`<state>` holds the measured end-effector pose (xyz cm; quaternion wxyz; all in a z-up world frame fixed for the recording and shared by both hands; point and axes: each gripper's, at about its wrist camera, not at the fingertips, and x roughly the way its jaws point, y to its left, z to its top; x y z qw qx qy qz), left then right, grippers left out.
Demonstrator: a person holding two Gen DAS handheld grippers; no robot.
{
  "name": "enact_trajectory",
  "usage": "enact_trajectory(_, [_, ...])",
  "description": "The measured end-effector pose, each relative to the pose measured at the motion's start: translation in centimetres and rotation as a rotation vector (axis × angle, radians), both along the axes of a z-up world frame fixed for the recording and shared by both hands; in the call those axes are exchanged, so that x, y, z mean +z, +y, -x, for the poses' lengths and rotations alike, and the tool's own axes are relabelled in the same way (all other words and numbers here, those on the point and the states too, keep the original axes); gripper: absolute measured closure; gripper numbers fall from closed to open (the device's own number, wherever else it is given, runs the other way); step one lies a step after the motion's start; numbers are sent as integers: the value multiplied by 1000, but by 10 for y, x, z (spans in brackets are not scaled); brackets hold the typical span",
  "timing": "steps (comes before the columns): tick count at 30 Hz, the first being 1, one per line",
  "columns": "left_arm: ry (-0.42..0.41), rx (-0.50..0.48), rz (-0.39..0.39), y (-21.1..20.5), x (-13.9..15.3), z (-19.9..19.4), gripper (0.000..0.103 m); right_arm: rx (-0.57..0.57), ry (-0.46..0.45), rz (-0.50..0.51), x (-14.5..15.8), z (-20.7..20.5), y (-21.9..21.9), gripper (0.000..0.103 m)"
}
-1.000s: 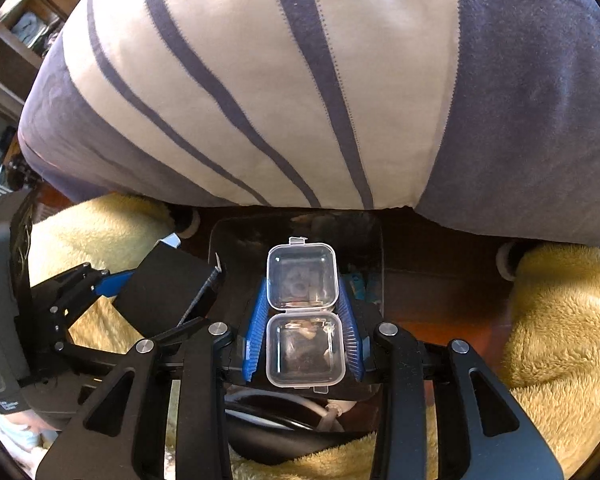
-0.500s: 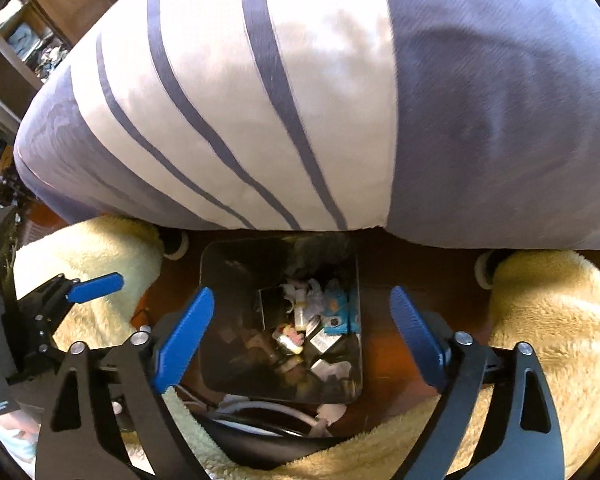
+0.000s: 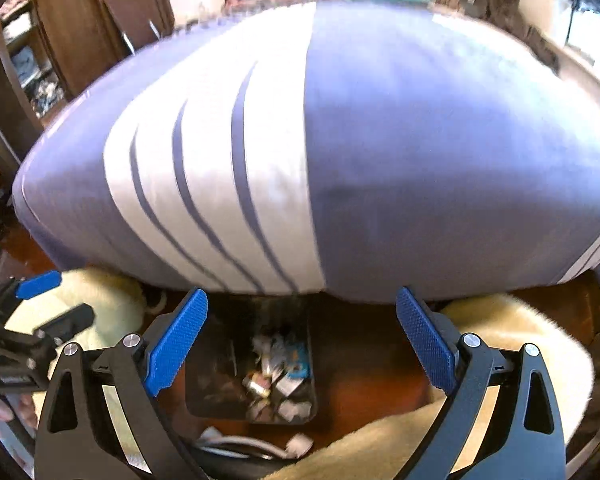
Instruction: Collect trash
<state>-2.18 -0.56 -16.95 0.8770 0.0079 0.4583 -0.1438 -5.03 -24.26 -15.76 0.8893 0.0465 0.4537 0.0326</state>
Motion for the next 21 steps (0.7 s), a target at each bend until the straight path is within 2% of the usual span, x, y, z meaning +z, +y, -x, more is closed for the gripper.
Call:
enact_trajectory(11, [-314, 58, 23, 9, 110, 18, 8, -95, -357, 64, 116, 35, -20, 3])
enact_trajectory(16, [-424, 69, 26, 7, 147, 23, 8, -124, -441, 80, 145, 38, -25, 3])
enact_trajectory(21, [-512, 82, 19, 3, 171, 31, 8, -120, -495, 60, 165, 41, -24, 3])
